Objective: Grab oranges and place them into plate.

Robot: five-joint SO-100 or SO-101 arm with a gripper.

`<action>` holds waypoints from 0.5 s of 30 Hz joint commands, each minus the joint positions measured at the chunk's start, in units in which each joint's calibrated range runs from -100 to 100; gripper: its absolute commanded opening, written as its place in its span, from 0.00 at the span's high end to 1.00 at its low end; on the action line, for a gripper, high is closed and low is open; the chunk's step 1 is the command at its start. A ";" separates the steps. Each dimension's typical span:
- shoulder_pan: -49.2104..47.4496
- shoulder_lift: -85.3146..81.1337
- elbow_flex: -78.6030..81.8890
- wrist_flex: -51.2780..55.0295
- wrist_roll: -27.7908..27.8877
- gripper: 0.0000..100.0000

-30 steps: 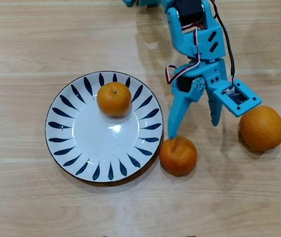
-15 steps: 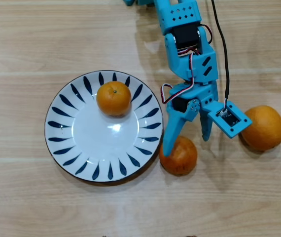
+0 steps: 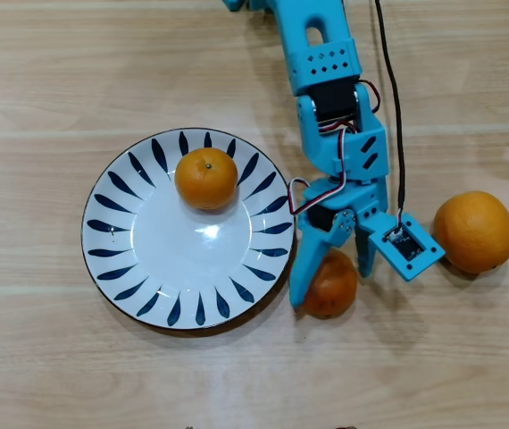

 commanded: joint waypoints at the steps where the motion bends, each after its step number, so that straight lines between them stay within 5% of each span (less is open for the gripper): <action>1: 1.69 -0.17 -3.31 -0.69 -1.18 0.57; 15: 1.05 4.14 -2.85 -1.21 -3.27 0.71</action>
